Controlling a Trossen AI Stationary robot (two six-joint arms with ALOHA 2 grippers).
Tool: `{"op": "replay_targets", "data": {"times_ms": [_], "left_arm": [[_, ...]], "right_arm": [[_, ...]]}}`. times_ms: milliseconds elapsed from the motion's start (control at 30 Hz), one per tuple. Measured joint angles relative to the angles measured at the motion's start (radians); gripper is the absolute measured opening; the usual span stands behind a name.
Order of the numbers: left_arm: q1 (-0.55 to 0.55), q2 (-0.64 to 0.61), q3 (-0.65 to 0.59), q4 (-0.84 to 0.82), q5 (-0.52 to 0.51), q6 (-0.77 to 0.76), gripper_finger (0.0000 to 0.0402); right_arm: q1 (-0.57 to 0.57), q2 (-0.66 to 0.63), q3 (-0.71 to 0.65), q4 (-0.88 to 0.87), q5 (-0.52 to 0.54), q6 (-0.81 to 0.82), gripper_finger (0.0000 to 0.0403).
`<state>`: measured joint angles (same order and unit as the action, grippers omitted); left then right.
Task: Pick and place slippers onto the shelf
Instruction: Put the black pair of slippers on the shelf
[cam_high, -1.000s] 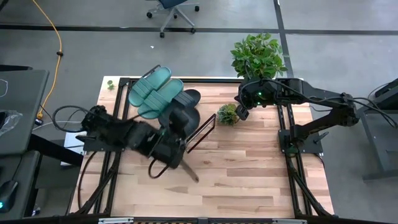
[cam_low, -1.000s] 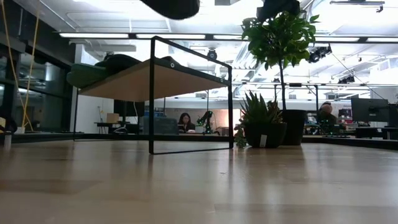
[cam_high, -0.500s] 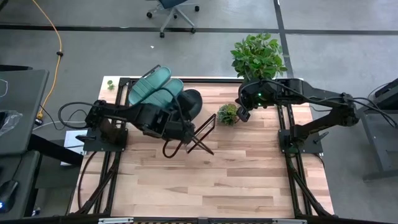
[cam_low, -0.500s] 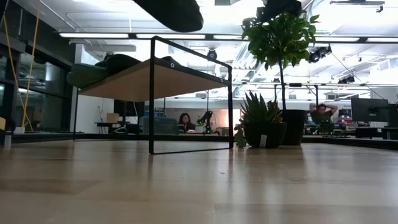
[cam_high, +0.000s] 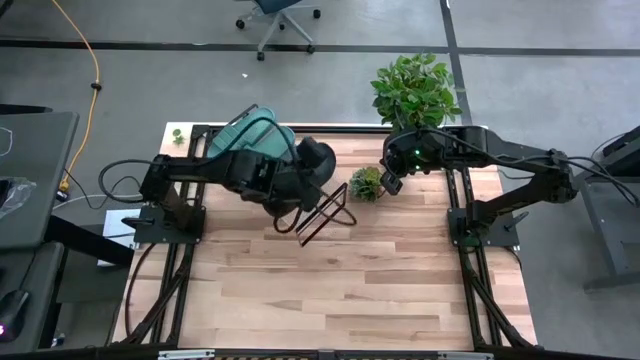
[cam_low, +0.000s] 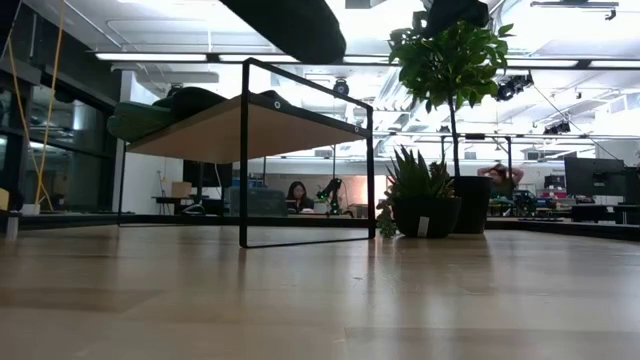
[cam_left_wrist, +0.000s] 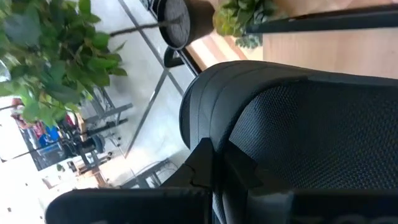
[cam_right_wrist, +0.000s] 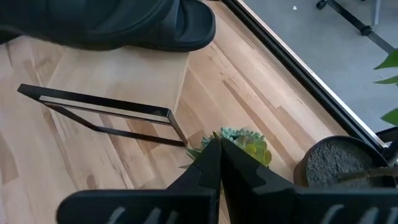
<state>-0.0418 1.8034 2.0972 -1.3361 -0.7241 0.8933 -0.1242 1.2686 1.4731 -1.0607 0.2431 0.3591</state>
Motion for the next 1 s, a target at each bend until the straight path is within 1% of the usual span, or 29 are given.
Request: {"op": "replay_targets", "data": {"times_ms": [200,367,533,700,800,900,1000], "left_arm": [[0.073,0.0,0.0,0.039,0.058,0.074,0.0],[0.135,0.0,0.0,0.121,0.176,0.154,0.0],[0.193,0.0,0.0,0.139,0.276,0.158,0.0],[0.242,0.0,0.0,0.141,0.308,0.165,0.0],[0.25,0.0,0.0,0.119,0.345,0.164,0.0],[0.242,0.0,-0.005,0.092,0.405,0.158,0.0],[0.219,0.0,-0.046,0.116,0.426,0.156,0.0]], "right_arm": [[0.0,0.0,0.0,-0.005,0.016,0.029,0.0],[0.0,0.0,0.0,-0.005,0.055,0.049,0.0],[0.0,0.0,0.0,-0.005,0.073,0.073,0.0],[0.0,0.0,0.0,-0.005,0.083,0.089,0.0],[0.0,0.0,0.0,-0.005,0.089,0.09,0.0],[0.0,0.0,0.0,-0.005,0.098,0.09,0.0],[0.0,0.0,0.0,-0.005,0.112,0.09,0.0]]}}
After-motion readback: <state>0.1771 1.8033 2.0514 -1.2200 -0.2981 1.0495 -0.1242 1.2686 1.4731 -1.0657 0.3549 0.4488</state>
